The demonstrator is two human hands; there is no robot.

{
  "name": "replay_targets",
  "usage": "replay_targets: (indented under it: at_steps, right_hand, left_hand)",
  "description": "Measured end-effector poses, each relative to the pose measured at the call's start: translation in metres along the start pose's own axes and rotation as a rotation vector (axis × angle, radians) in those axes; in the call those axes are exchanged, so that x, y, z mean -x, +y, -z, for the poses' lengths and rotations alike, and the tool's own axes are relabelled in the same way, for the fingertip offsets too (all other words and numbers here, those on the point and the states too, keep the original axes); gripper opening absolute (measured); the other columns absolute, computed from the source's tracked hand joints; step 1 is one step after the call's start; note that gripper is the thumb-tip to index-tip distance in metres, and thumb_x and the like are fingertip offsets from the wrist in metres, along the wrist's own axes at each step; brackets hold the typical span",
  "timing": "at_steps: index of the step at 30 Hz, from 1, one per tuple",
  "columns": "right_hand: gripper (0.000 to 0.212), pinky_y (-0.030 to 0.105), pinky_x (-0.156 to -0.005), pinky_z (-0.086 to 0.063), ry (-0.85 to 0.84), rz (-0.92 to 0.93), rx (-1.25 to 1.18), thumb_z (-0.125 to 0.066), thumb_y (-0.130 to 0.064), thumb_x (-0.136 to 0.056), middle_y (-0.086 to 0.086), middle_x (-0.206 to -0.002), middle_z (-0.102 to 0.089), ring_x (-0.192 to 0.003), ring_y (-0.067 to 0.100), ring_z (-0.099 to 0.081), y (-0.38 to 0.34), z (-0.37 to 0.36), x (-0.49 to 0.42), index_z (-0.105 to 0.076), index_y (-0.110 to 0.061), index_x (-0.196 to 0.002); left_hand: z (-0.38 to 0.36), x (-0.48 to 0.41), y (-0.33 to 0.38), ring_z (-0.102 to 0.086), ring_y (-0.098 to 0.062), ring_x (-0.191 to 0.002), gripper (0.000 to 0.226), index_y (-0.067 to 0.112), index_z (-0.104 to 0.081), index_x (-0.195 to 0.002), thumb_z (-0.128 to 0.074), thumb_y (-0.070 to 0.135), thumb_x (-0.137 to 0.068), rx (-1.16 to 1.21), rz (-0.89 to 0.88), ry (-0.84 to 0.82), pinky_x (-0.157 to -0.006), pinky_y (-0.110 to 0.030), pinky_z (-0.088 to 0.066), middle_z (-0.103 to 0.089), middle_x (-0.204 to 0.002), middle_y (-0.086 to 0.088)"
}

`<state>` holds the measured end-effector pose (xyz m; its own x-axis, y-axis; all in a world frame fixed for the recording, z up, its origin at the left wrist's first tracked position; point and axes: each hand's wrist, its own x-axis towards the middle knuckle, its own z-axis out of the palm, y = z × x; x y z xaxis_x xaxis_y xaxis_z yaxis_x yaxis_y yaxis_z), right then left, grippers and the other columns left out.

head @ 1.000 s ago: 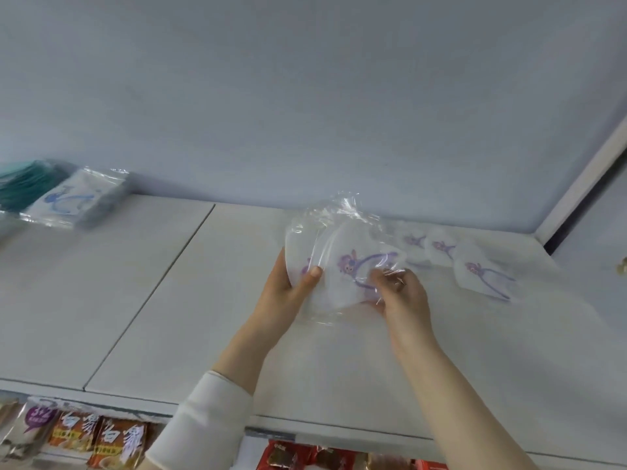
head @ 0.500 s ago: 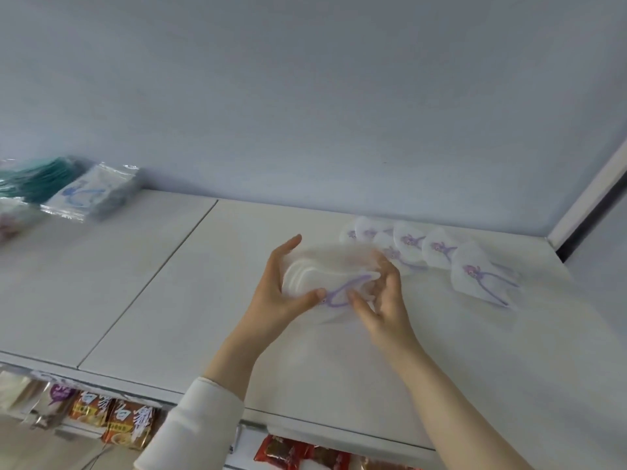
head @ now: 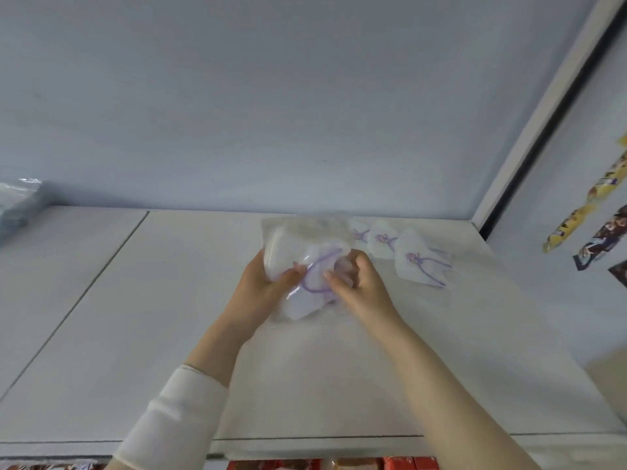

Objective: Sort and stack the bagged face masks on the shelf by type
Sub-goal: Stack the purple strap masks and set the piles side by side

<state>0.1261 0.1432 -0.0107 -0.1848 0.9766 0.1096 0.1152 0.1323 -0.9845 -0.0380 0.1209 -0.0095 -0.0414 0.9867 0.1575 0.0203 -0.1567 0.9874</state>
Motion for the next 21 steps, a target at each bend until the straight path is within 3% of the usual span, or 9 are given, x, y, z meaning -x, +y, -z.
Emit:
replay_targets:
  at_steps: [2,4,5,7,8,12,17,21]
  right_hand:
    - [0.029,0.026,-0.082,-0.044,0.128,-0.049,0.060,-0.061,-0.022,-0.089,-0.007,-0.097,-0.062,-0.092,0.011,-0.058,0.000,0.036,-0.006,-0.050,-0.025,-0.115]
    - [0.066,0.031,-0.099,-0.038,0.359,-0.105,0.430,-0.063,-0.034,-0.086,0.009,-0.126,-0.057,-0.117,0.021,-0.053,0.013,0.081,-0.020,-0.034,-0.011,-0.141]
    - [0.084,0.035,-0.108,-0.027,0.409,-0.175,0.651,-0.064,-0.041,-0.083,0.015,-0.136,-0.048,-0.129,0.028,-0.043,0.022,0.101,-0.025,-0.022,-0.005,-0.145]
    - [0.107,0.039,-0.115,-0.011,0.387,-0.338,0.911,-0.063,-0.055,-0.077,0.019,-0.147,-0.032,-0.140,0.034,-0.022,0.044,0.129,-0.034,-0.003,-0.002,-0.148]
    - [0.112,0.040,-0.115,-0.010,0.348,-0.377,0.944,-0.064,-0.058,-0.075,0.020,-0.148,-0.029,-0.141,0.035,-0.019,0.051,0.135,-0.036,0.000,-0.003,-0.148]
    - [0.118,0.035,-0.111,-0.013,0.280,-0.239,0.908,-0.074,-0.053,-0.068,0.017,-0.147,-0.030,-0.137,0.034,-0.024,0.061,0.145,-0.050,0.000,-0.009,-0.149]
    - [0.111,0.040,-0.114,-0.012,0.115,-0.253,0.935,-0.068,-0.059,-0.070,0.010,-0.154,-0.018,-0.142,0.031,-0.015,0.058,0.152,-0.077,-0.003,-0.016,-0.149]
    - [0.102,0.041,-0.114,-0.016,0.143,-0.216,0.850,-0.064,-0.059,-0.074,0.013,-0.153,-0.021,-0.141,0.031,-0.018,0.058,0.142,-0.092,-0.013,-0.012,-0.148]
  left_hand:
    - [-0.019,-0.014,0.002,-0.063,-0.014,-0.076,0.039,0.008,-0.063,-0.099,-0.071,0.034,-0.071,0.001,0.081,0.025,-0.068,-0.022,-0.049,-0.068,-0.084,0.000]
    - [-0.037,-0.027,0.001,-0.061,-0.017,-0.075,0.023,0.006,-0.063,-0.098,-0.070,0.019,-0.081,0.049,0.172,0.055,-0.064,-0.022,-0.050,-0.067,-0.084,-0.004]
    - [-0.044,-0.033,0.000,-0.062,-0.019,-0.077,0.015,0.007,-0.064,-0.097,-0.068,0.014,-0.085,0.058,0.217,0.073,-0.066,-0.024,-0.052,-0.067,-0.087,-0.006]
    - [-0.056,-0.044,-0.006,-0.062,-0.023,-0.083,0.011,0.008,-0.065,-0.096,-0.067,0.012,-0.085,0.075,0.282,0.113,-0.078,-0.032,-0.051,-0.068,-0.094,-0.012]
    - [-0.060,-0.048,-0.007,-0.061,-0.024,-0.084,0.012,0.009,-0.065,-0.092,-0.070,0.014,-0.082,0.083,0.299,0.141,-0.080,-0.035,-0.050,-0.067,-0.095,-0.013]
    - [-0.071,-0.056,-0.011,-0.059,-0.023,-0.080,0.022,0.014,-0.064,-0.082,-0.071,0.028,-0.067,0.082,0.336,0.238,-0.077,-0.034,-0.046,-0.064,-0.089,-0.012]
    - [-0.061,-0.056,-0.014,-0.062,-0.023,-0.078,0.044,0.009,-0.066,-0.097,-0.067,0.034,-0.061,0.062,0.360,0.340,-0.077,-0.033,-0.048,-0.067,-0.087,-0.008]
    - [-0.036,-0.055,-0.018,-0.061,-0.023,-0.080,0.027,0.013,-0.066,-0.092,-0.072,0.026,-0.069,0.067,0.342,0.454,-0.079,-0.033,-0.046,-0.066,-0.086,-0.006]
